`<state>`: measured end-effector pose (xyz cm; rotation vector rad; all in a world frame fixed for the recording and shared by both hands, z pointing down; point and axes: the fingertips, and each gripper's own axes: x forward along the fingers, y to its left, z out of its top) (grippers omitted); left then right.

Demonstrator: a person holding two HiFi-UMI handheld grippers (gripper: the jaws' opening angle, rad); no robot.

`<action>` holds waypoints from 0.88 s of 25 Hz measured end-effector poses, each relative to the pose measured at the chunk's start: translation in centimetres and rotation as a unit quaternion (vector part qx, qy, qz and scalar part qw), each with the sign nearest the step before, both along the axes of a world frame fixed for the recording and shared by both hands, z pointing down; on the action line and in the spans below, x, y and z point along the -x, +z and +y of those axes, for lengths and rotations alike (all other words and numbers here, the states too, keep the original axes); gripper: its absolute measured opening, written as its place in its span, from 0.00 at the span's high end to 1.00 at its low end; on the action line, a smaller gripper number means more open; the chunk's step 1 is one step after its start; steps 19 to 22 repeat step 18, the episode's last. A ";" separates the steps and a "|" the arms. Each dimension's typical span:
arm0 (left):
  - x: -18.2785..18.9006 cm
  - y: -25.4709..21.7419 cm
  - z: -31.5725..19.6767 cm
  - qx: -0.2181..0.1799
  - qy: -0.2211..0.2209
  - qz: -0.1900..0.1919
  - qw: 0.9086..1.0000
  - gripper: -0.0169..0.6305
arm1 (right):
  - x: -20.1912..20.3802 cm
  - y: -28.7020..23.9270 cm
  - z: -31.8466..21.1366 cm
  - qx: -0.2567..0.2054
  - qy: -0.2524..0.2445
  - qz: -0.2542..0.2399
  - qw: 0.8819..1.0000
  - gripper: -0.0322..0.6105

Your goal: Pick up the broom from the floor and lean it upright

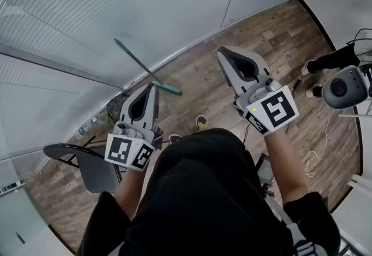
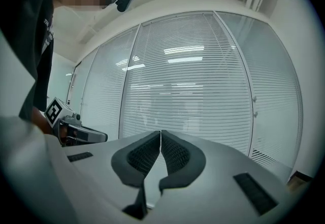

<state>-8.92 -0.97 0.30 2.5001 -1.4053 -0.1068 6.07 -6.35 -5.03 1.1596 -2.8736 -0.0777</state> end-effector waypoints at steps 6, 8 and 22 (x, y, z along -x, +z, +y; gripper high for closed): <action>-0.3 -0.2 -0.2 -0.014 0.015 -0.006 1.000 0.94 | 0.3 0.0 0.3 0.004 0.001 0.023 1.000 0.92; 0.3 -0.2 0.1 -0.027 0.010 -0.015 0.999 0.94 | 0.8 0.2 0.6 0.010 -0.002 0.026 1.000 0.92; 1.7 0.9 -0.7 -0.031 -0.022 -0.025 0.999 0.94 | 1.2 1.7 0.2 0.034 -0.013 0.029 0.999 0.92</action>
